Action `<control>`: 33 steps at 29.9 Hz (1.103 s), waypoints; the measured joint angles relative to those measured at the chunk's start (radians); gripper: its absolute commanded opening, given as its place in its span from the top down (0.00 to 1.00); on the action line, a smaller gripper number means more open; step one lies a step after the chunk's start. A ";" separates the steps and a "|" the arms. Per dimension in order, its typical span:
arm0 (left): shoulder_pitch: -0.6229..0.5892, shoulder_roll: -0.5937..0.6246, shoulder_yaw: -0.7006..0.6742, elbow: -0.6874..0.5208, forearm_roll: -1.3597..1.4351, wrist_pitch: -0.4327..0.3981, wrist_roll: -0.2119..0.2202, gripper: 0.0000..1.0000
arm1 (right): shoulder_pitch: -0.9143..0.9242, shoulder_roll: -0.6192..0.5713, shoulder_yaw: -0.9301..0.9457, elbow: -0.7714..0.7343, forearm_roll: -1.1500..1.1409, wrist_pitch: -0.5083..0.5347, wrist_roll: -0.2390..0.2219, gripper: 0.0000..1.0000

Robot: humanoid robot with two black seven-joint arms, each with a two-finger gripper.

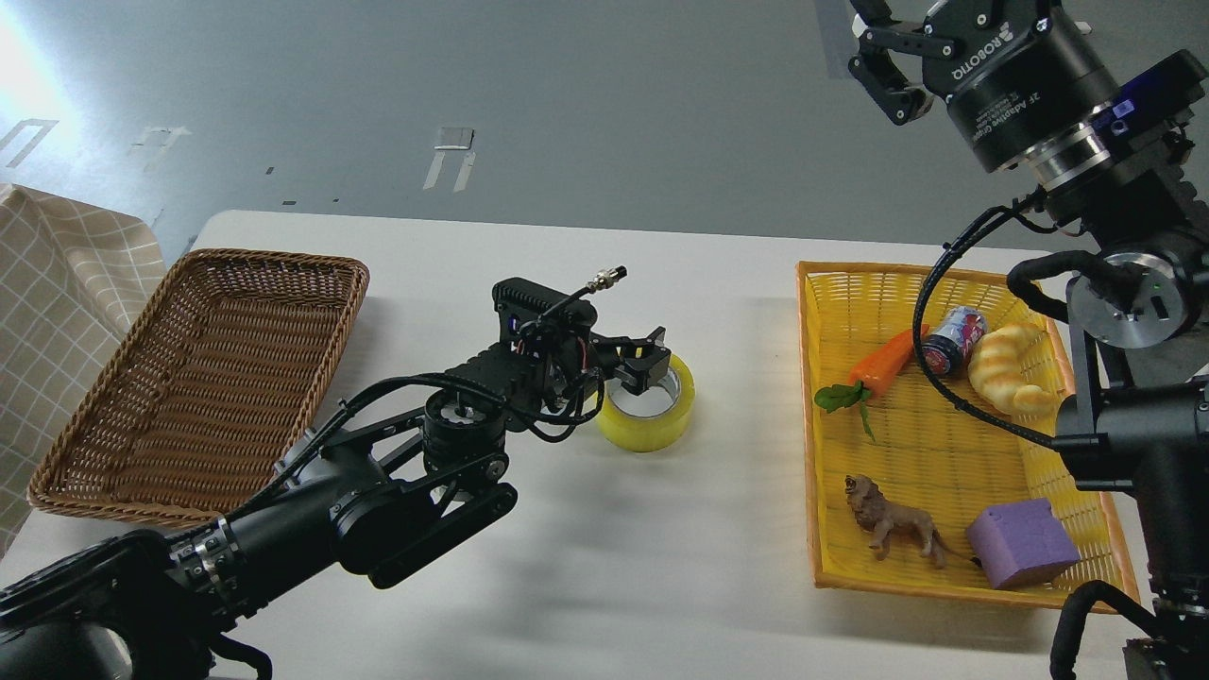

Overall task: Place and transfer tape with both arms
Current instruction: 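Reach the left gripper to the tape roll on the table and grasp it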

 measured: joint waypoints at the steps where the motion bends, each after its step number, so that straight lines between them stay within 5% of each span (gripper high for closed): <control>1: 0.005 -0.002 0.000 0.003 0.000 0.000 0.000 0.02 | -0.001 0.000 0.000 0.001 0.000 -0.001 0.000 0.00; 21: 0.053 0.000 0.013 0.078 0.000 0.000 -0.033 0.17 | -0.032 -0.025 0.016 0.014 -0.002 -0.008 0.000 0.00; 33: 0.040 0.000 0.014 0.121 0.000 0.000 -0.060 0.77 | -0.059 -0.038 0.020 0.011 -0.002 -0.008 0.000 0.00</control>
